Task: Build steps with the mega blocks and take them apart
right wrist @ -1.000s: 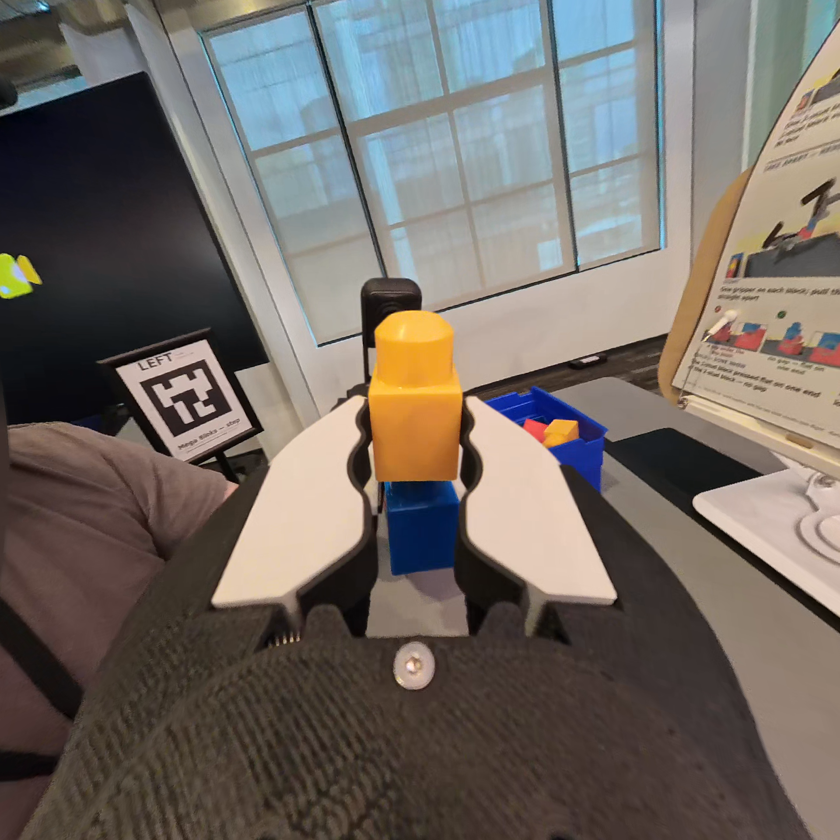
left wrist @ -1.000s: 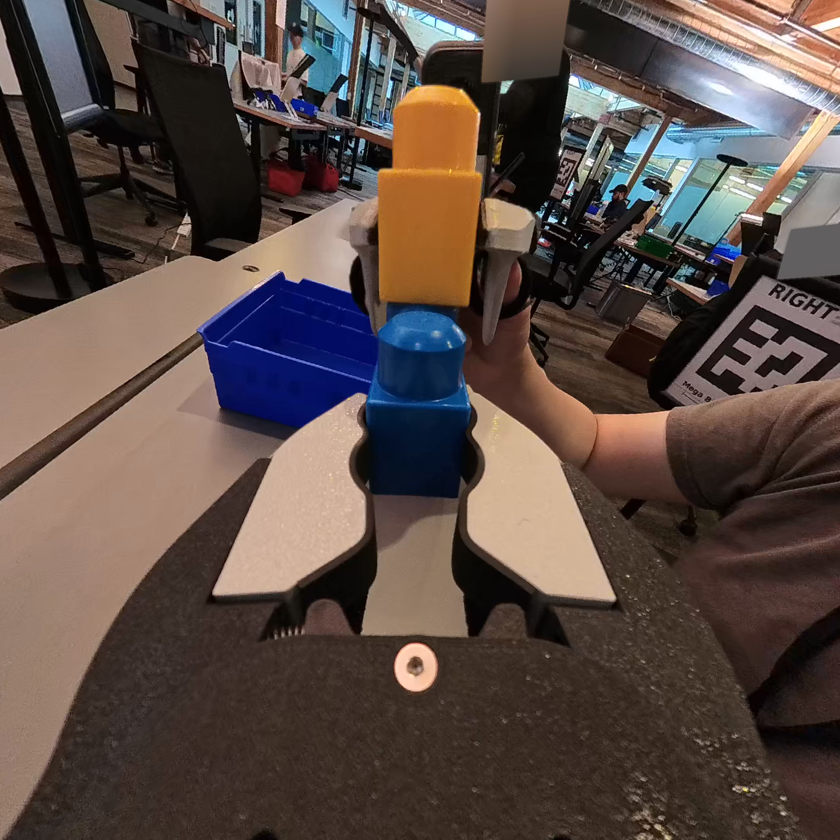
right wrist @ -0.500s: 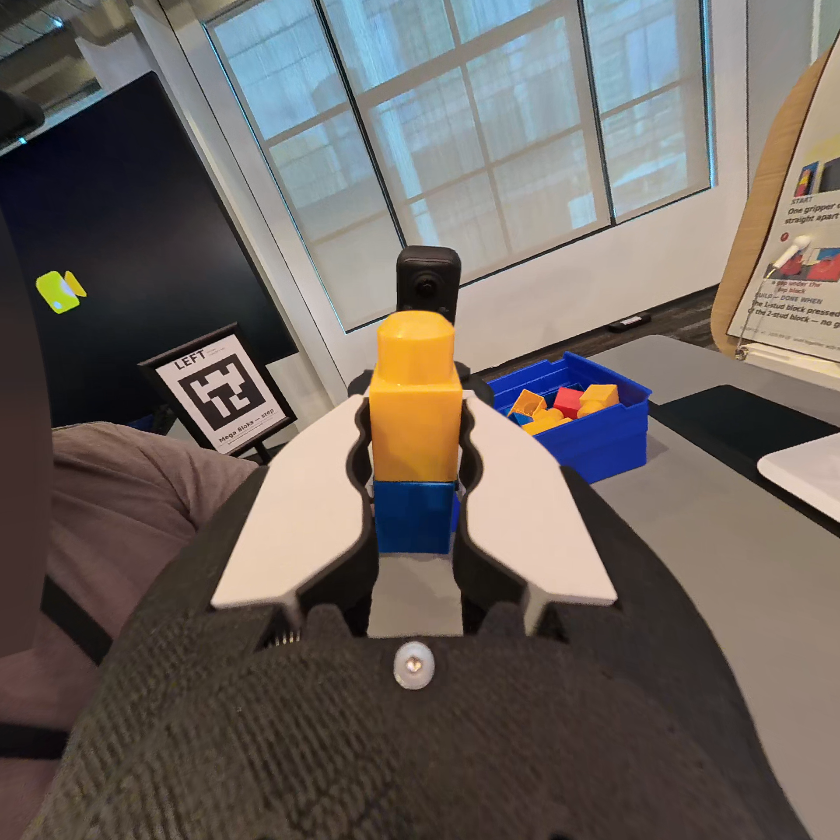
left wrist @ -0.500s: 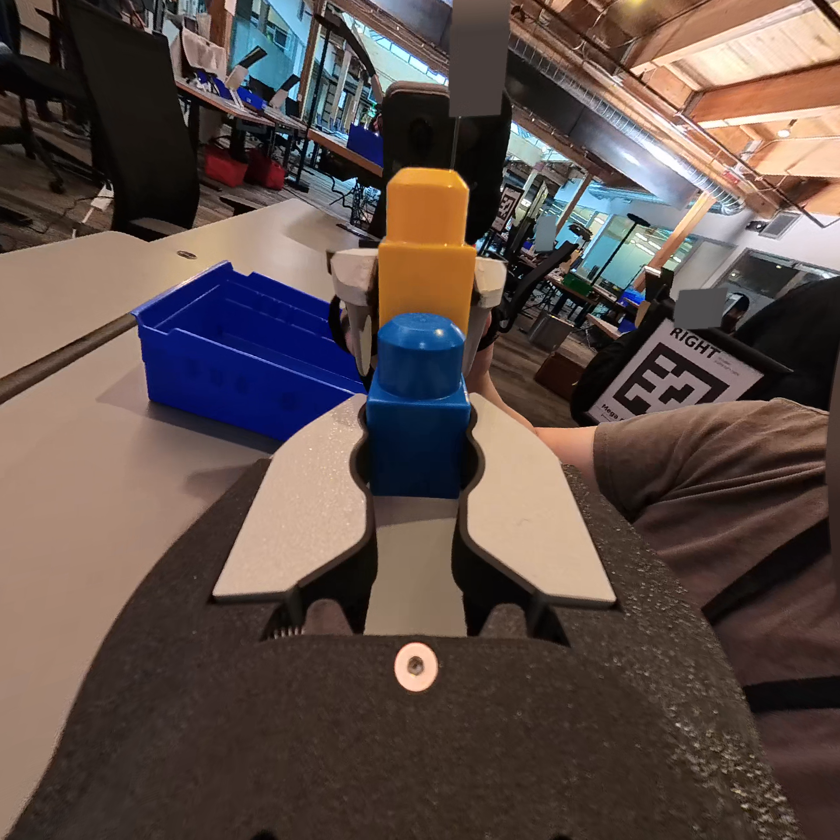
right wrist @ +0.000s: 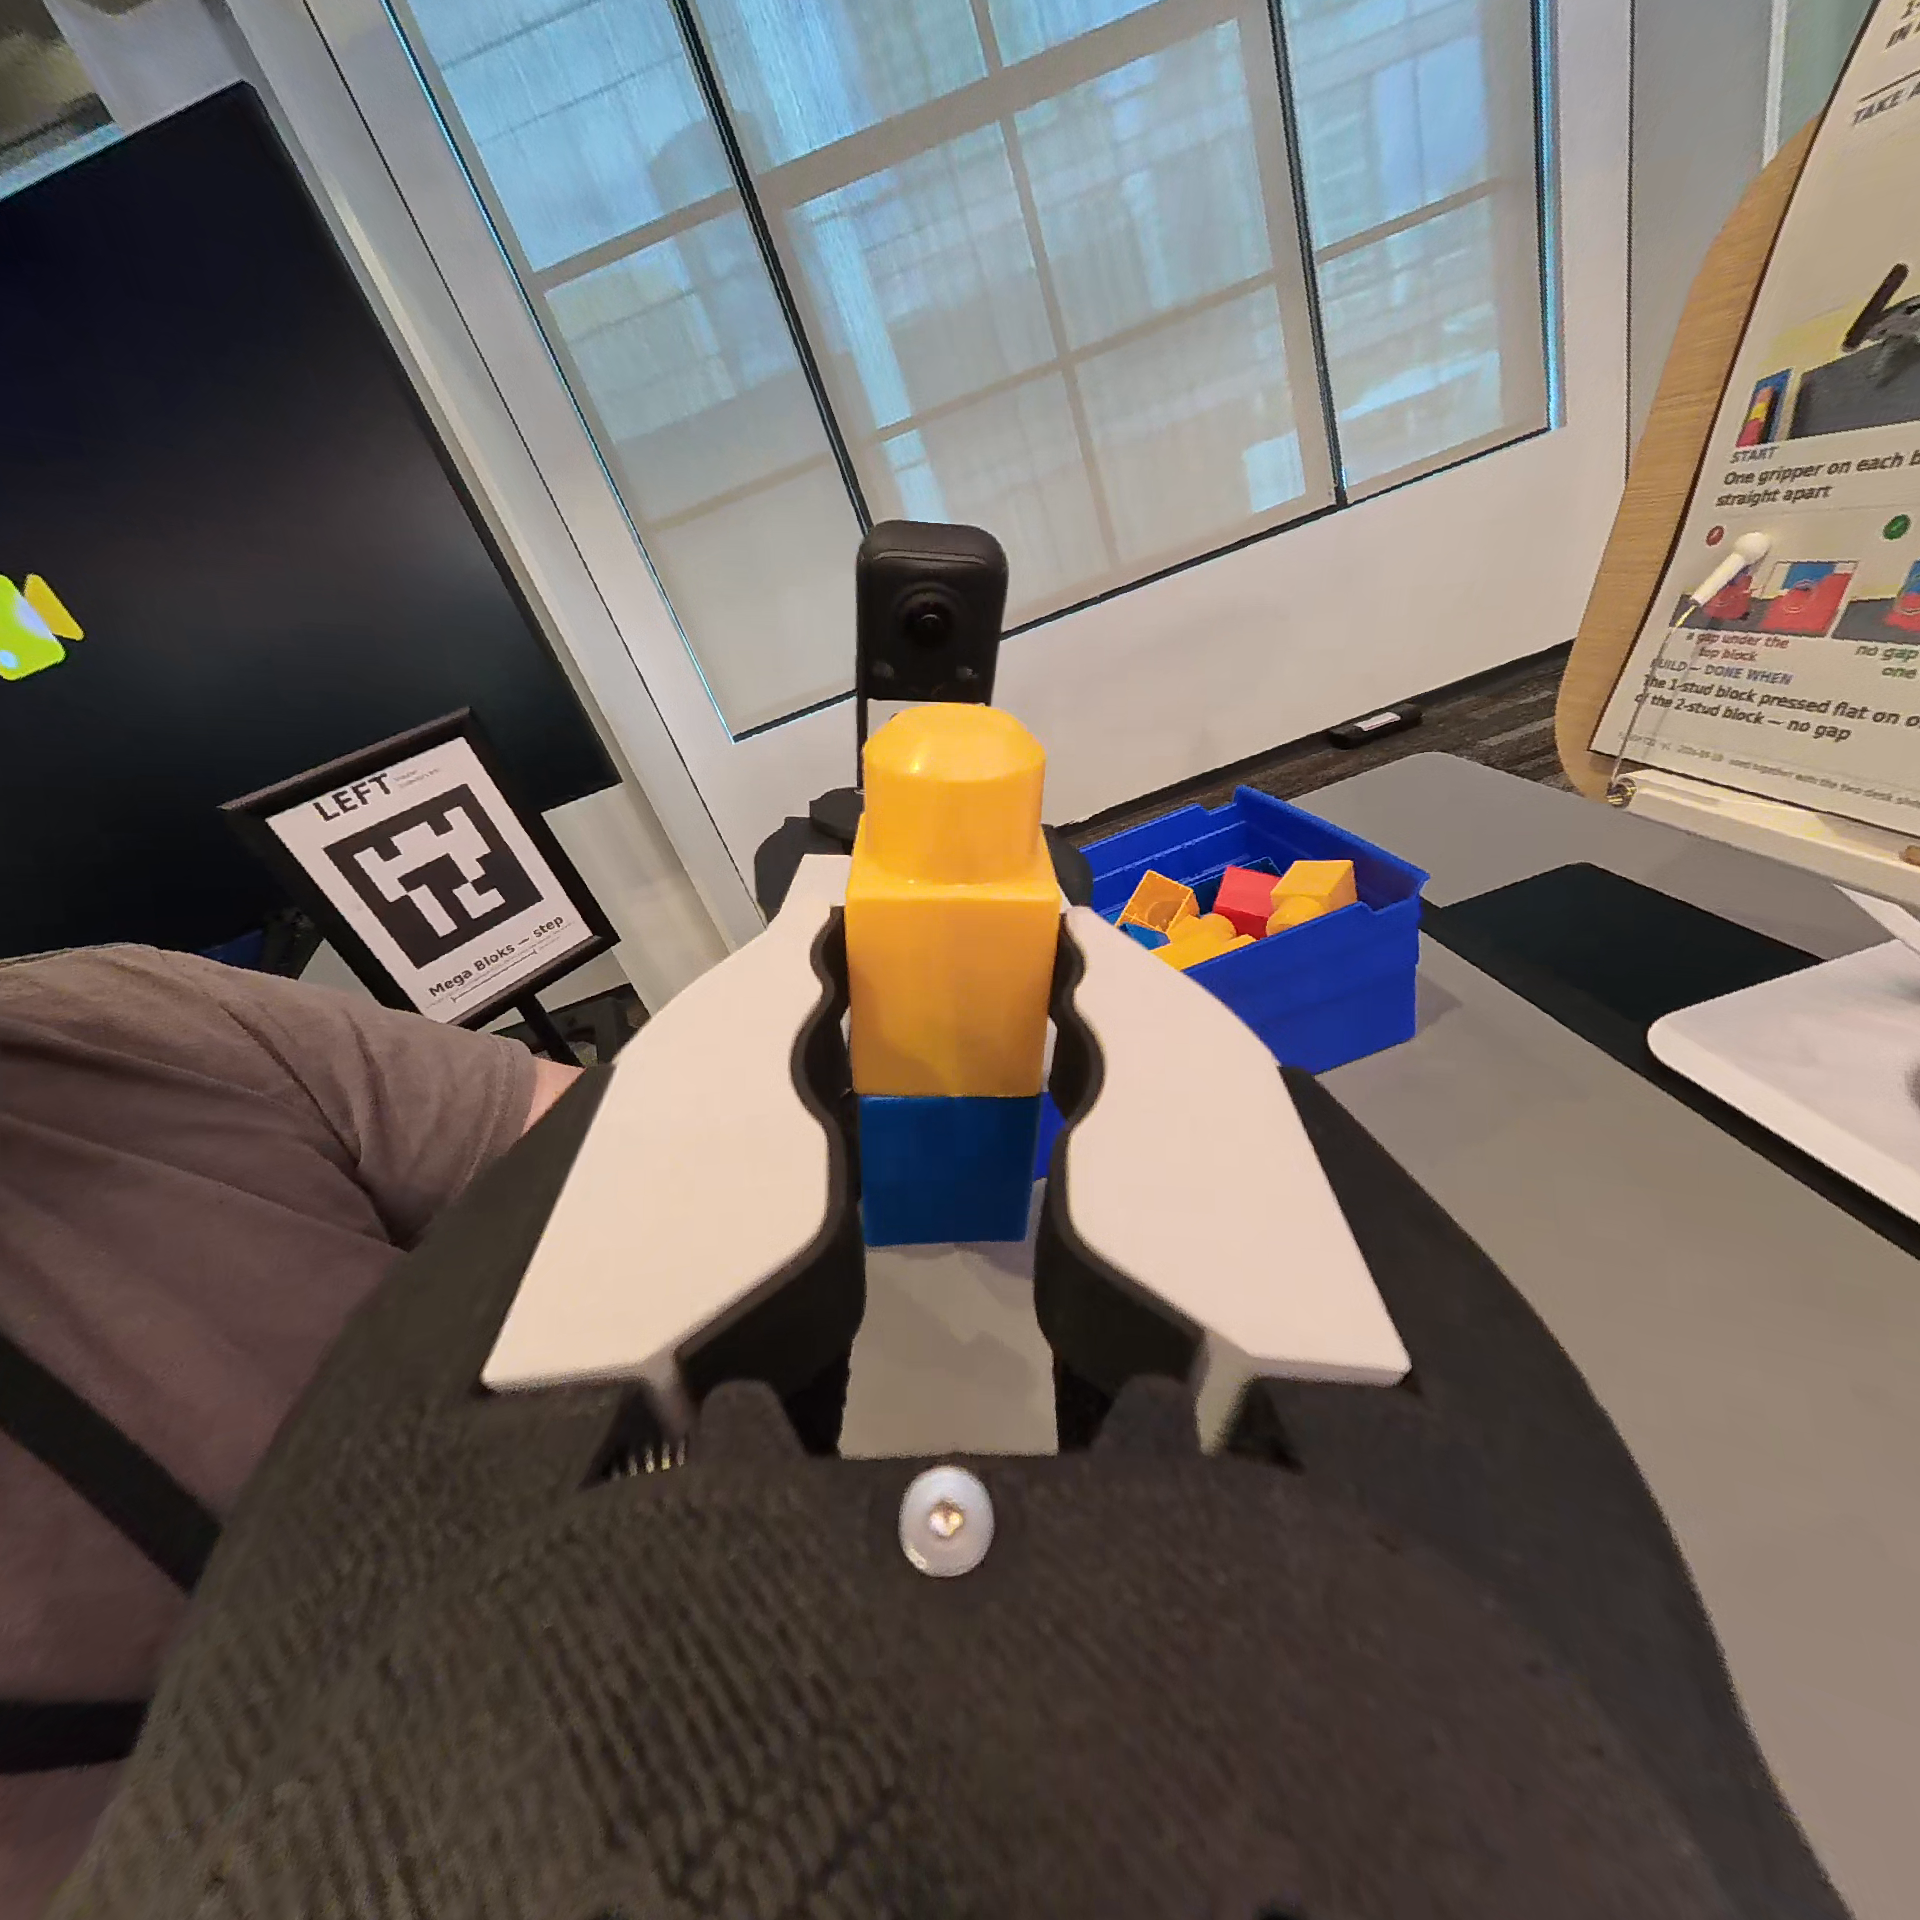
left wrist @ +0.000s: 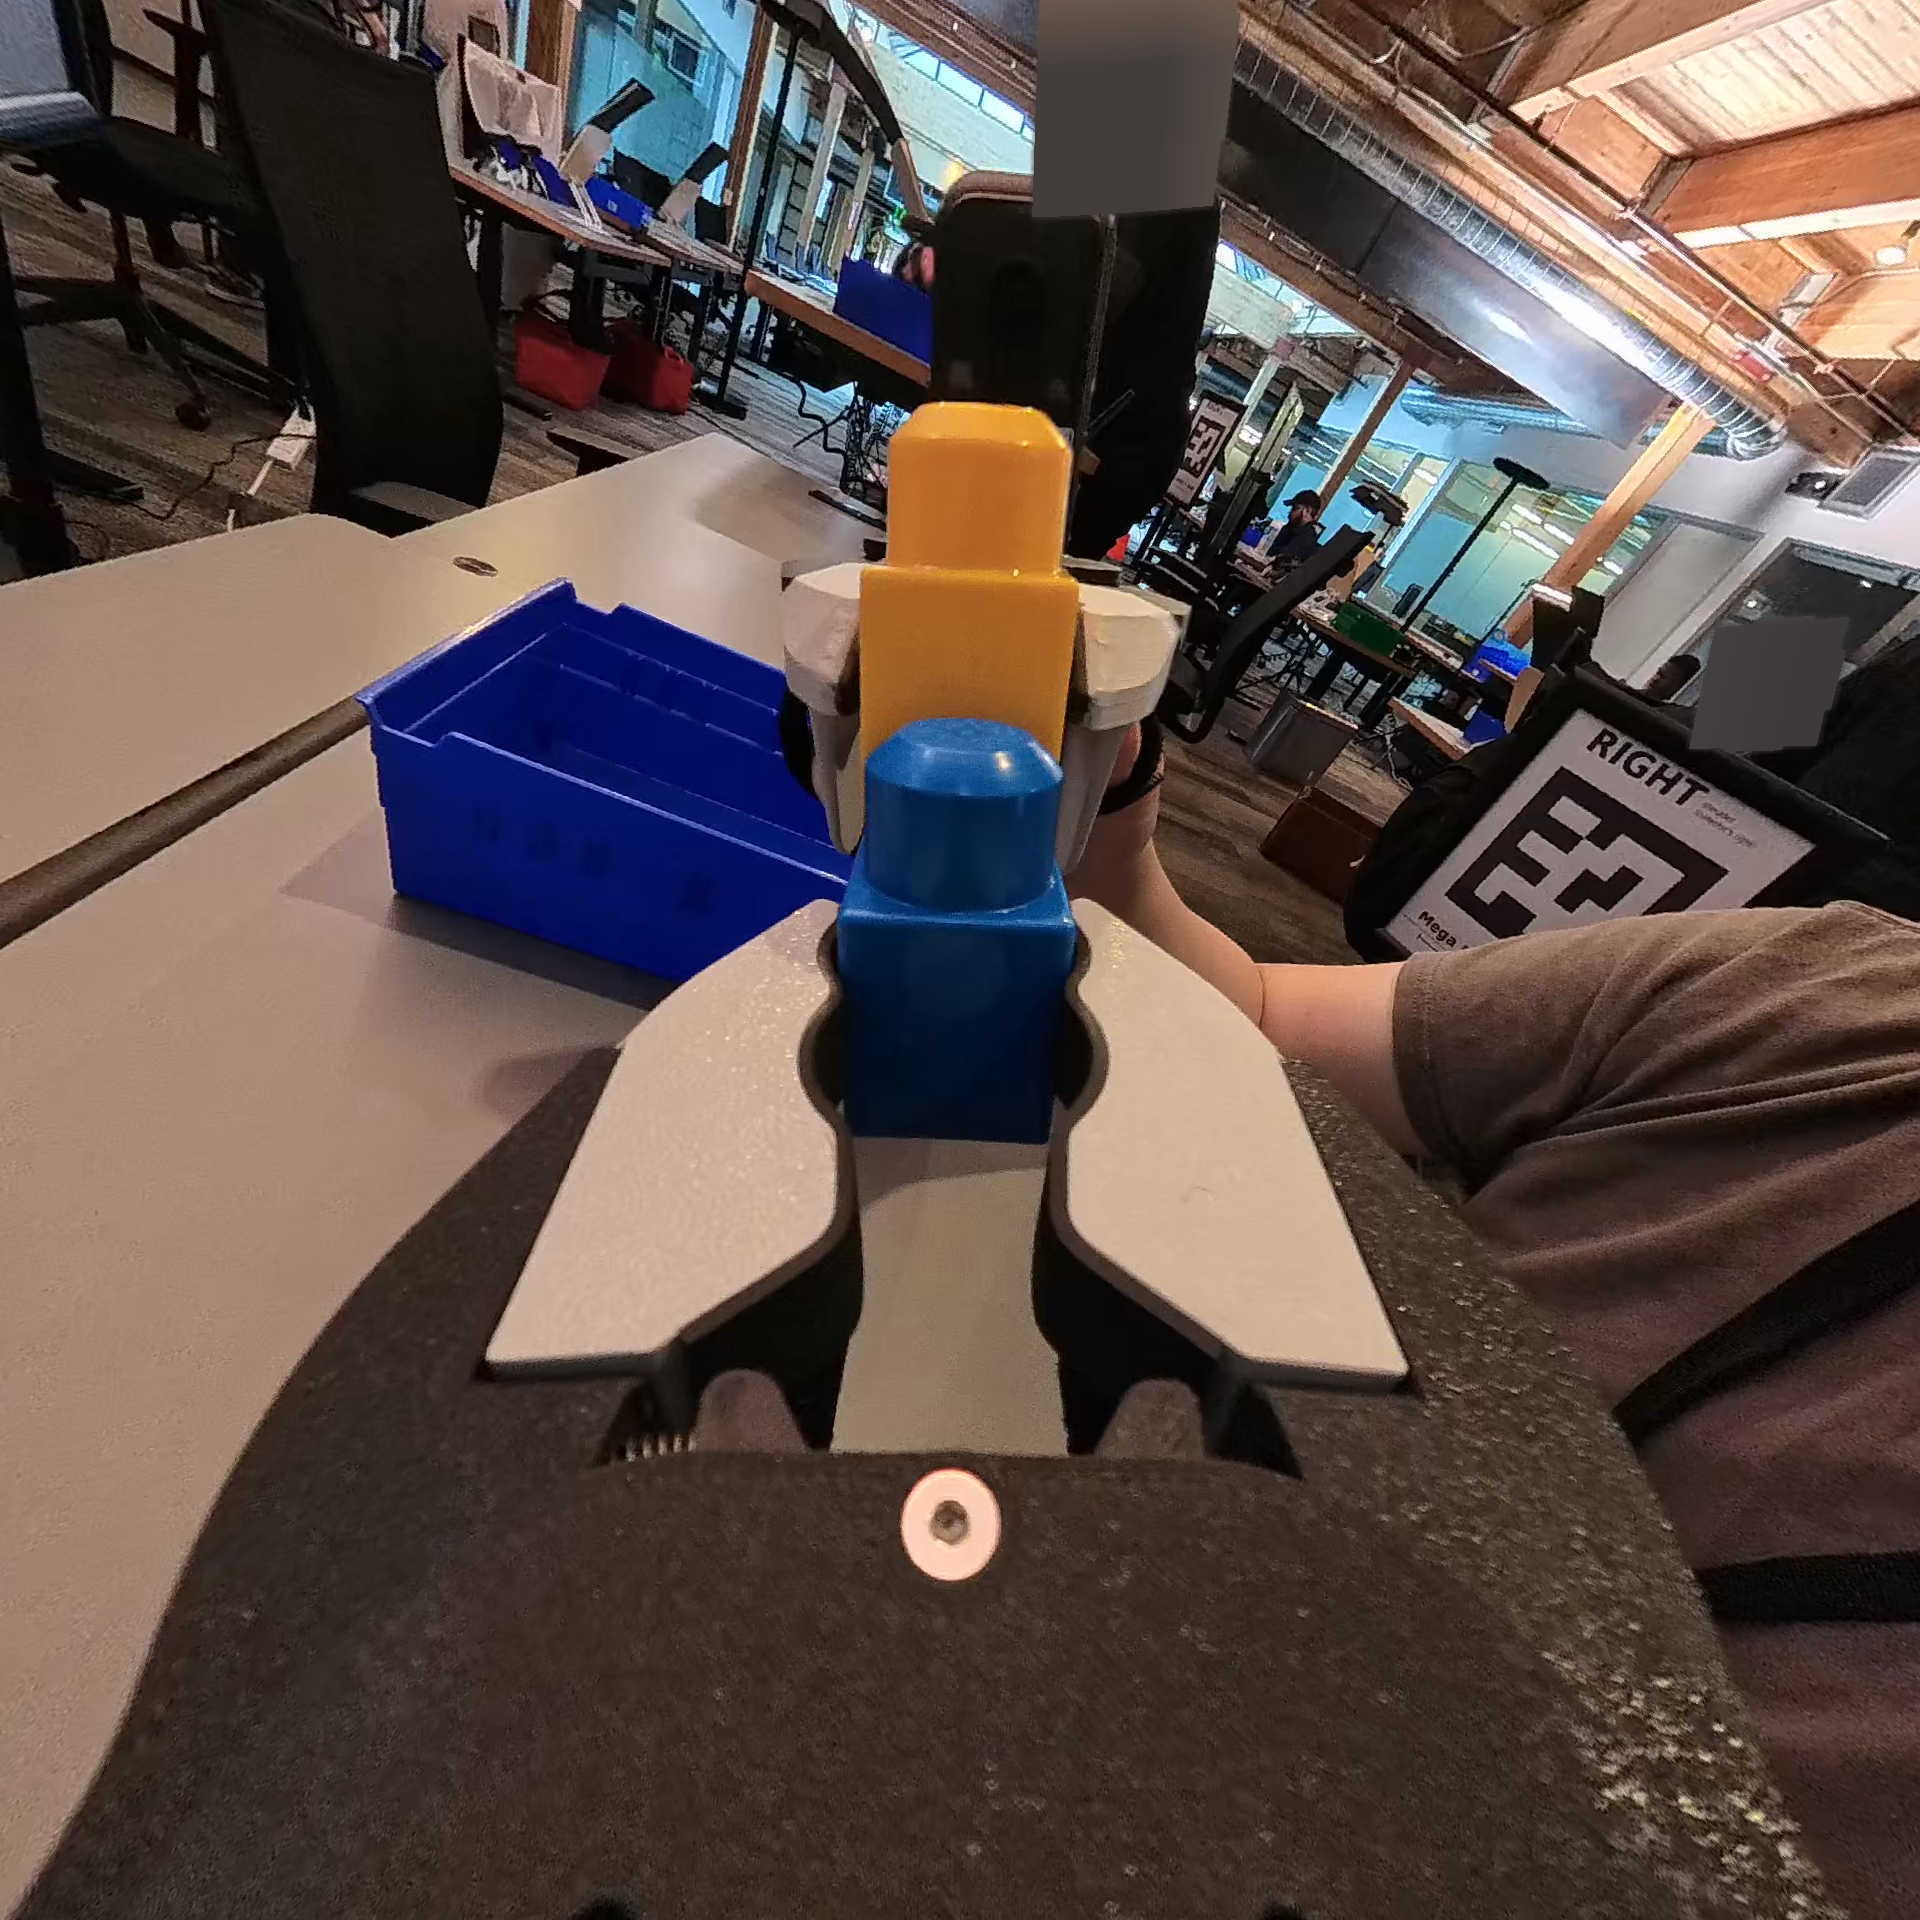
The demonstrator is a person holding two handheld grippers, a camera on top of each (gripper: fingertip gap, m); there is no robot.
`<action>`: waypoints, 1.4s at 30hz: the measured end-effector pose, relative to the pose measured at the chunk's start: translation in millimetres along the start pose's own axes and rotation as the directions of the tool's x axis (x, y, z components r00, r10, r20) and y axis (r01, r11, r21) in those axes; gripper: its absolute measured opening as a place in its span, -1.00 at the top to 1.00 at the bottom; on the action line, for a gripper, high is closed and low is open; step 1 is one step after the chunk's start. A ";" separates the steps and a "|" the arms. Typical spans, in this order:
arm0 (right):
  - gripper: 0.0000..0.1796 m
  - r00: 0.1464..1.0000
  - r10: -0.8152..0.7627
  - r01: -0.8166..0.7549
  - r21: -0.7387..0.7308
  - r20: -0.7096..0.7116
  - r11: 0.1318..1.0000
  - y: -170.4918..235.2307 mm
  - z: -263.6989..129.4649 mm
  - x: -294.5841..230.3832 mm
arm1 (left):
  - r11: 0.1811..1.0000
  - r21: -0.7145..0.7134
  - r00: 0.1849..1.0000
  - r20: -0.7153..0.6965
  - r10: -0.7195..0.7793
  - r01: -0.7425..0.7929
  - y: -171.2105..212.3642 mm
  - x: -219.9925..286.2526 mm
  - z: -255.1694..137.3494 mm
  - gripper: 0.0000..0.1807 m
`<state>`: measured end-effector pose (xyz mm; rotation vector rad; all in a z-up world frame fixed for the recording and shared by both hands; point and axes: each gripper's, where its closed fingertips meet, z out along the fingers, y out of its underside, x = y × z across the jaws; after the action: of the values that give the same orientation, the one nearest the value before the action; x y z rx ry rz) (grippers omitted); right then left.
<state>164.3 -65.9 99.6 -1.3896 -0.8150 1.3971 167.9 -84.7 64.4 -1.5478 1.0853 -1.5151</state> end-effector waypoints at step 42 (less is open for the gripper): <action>0.59 0.673 -0.467 -0.016 -0.642 -0.574 0.767 37.2 -282.3 138.9 | 0.920 -0.329 0.970 0.041 0.238 -0.211 33.8 -7.9 -17.9 0.31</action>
<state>450.4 5.3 -16.6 -2.0318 -0.8901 0.2621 147.4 -89.8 31.5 -1.6169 1.4658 -1.1513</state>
